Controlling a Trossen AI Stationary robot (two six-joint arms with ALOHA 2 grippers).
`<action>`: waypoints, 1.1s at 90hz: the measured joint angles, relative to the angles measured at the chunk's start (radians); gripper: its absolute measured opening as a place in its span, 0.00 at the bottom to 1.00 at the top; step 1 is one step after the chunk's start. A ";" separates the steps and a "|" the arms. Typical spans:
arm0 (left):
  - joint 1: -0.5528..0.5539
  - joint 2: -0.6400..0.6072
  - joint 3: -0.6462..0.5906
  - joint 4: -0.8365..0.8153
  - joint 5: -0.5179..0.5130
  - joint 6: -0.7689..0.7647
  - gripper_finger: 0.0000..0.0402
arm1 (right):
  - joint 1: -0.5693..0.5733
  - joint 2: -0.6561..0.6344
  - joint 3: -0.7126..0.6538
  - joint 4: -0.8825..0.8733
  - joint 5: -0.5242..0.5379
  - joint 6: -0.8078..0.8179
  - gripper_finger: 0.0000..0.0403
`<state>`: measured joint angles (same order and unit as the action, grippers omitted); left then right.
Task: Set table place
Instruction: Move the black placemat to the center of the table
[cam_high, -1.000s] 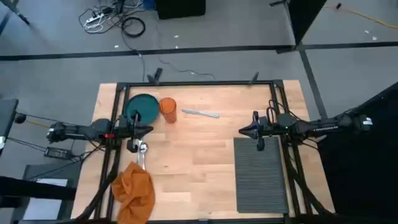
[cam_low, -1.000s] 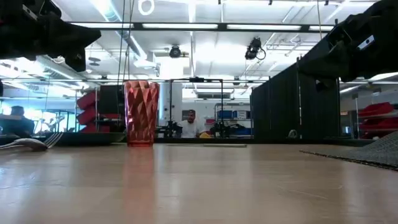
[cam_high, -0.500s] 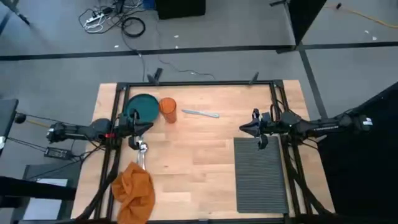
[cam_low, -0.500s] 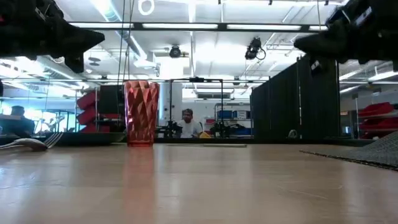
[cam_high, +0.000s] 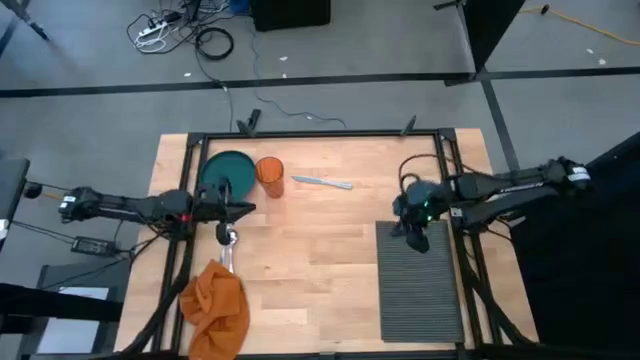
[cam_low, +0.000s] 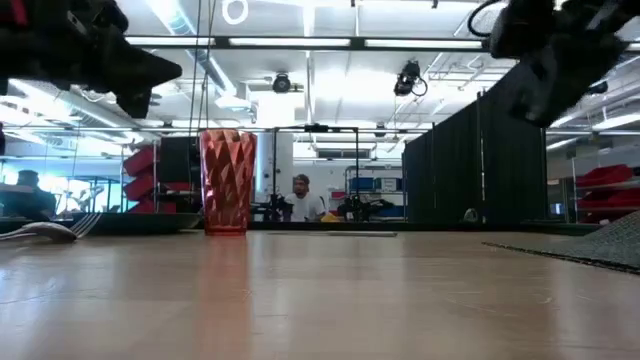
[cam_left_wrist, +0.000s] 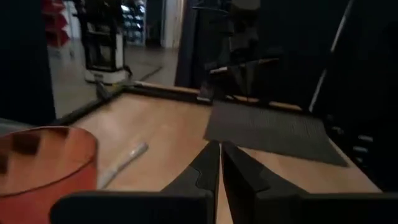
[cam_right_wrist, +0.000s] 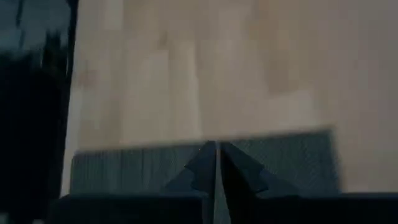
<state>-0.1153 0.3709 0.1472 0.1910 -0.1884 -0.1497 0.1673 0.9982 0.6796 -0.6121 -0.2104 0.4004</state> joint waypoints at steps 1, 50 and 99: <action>-0.002 0.010 0.004 0.000 0.002 0.000 0.00 | 0.015 0.009 -0.001 0.000 0.000 0.008 0.00; -0.182 0.484 0.208 0.002 0.024 -0.127 0.00 | 0.248 0.521 0.023 0.112 0.237 0.002 0.00; -0.291 1.043 0.427 0.179 -0.002 -0.181 0.00 | 0.034 0.498 0.137 0.362 0.405 -0.245 0.00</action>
<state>-0.4061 1.4135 0.5741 0.3701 -0.1899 -0.3305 0.2015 1.4965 0.8166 -0.2505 0.1942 0.1552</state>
